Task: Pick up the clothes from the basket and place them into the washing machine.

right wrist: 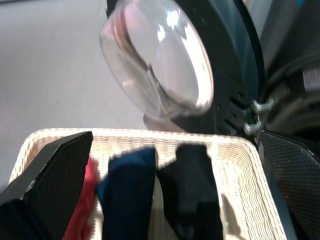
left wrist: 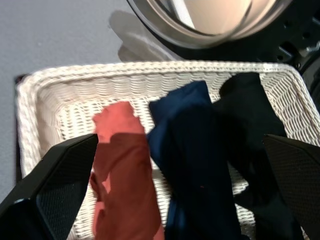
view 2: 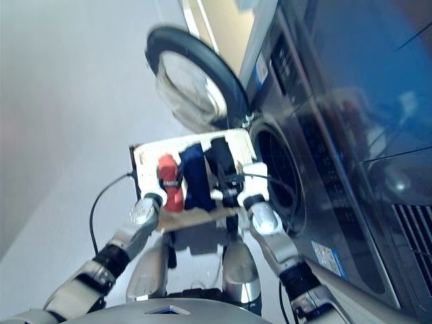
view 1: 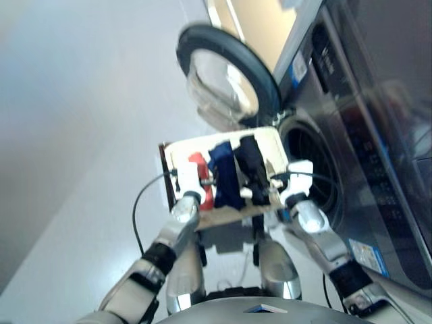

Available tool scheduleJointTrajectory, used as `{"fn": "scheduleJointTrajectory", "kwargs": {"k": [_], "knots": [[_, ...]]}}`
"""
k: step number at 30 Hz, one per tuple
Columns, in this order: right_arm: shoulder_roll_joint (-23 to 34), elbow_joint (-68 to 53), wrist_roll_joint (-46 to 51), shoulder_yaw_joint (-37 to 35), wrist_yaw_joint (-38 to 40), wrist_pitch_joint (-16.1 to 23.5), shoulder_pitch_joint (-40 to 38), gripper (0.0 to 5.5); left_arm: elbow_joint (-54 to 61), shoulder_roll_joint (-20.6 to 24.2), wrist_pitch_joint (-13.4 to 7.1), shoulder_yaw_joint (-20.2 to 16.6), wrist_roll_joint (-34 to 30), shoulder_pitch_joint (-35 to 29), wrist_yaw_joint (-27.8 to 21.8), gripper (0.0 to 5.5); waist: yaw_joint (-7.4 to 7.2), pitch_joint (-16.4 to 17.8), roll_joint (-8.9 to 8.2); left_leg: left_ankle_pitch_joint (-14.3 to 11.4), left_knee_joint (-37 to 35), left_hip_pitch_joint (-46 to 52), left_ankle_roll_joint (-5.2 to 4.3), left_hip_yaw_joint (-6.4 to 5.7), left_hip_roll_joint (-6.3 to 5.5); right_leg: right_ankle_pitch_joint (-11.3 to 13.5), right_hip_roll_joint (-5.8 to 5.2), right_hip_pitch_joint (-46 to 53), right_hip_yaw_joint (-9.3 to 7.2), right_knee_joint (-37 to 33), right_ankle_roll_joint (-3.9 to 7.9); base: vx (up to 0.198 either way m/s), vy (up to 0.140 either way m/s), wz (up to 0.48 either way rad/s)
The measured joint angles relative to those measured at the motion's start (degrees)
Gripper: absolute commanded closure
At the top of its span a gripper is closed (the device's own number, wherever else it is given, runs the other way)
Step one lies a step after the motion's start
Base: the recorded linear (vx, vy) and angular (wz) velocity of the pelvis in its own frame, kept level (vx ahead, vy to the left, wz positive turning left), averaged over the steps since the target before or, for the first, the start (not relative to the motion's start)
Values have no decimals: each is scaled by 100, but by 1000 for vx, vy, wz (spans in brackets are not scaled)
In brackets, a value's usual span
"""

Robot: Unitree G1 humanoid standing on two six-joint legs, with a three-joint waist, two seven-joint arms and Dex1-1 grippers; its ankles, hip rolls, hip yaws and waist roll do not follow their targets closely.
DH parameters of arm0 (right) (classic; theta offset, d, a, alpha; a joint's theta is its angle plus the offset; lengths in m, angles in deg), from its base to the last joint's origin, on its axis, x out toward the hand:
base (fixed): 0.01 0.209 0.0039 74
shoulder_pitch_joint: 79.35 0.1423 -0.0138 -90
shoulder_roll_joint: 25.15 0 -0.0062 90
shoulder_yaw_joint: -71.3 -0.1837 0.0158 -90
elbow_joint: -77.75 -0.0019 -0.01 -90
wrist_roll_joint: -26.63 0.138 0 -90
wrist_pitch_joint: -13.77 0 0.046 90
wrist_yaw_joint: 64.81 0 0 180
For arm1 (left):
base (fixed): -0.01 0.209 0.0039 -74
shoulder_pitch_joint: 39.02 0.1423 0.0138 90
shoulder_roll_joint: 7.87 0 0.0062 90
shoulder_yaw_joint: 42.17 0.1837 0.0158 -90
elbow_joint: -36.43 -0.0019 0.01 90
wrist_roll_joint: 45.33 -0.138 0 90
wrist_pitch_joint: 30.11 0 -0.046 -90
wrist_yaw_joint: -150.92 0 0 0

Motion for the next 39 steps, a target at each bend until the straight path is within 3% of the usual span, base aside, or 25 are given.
{"fn": "scheduleJointTrajectory", "kwargs": {"k": [3, 10, 14, 25, 26, 30, 39], "knots": [[-1, -45, 31, 163, 168, 48, 424, 0, -296, 7, 0, -9, 7, -331, 153, 0, 6, 109, -121, -134, 497, -524, 10, -24, 16, -296, -20, -688, 76, 828, -34, -106, -28, -25], [-4, -529, 30, 271, 429, 232, 757, 0, -805, -38, -23, -257, 23, -674, 666, 0, -19, 125, -139, -530, 1733, -1798, -53, -79, 73, -925, -43, -2186, 237, 2460, -173, -80, 3, -8], [-38, -560, 31, 317, 590, 245, 760, 0, -933, -88, -26, -403, 168, -813, 813, 0, -40, 133, -151, -562, 2108, -2378, -92, -138, 135, -953, 16, -2778, 270, 2828, -227, -72, 39, -44], [-22, -559, 33, 442, 793, 347, 862, 0, -1578, -33, -14, -900, 465, -1576, 1138, 0, -122, 151, -231, -617, 2449, -3019, -60, -16, 225, -889, 123, -3498, 464, 3095, -236, -15, 7, -36], [-21, -566, 33, 447, 799, 353, 862, 0, -1596, -8, -12, -922, 506, -1604, 1140, 0, -151, 147, -254, -698, 2503, -3033, -90, 4, 240, -952, 130, -3504, 506, 3098, -236, 0, 0, 0], [-10, -599, 38, 457, 800, 369, 916, 0, -1853, 33, -14, -1044, 572, -1859, 1148, 0, -185, 131, -285, -824, 2731, -3201, -61, 12, 294, -931, 183, -3615, 536, 3136, -214, 54, 10, -98], [5, -625, 39, 459, 794, 374, 963, 0, -2318, 211, -5, -1090, 783, -2282, 1155, 0, -220, 139, -312, -916, 2973, -3476, -51, -5, 296, -969, 181, -3872, 555, 3324, -205, 0, 0, 0]]}}
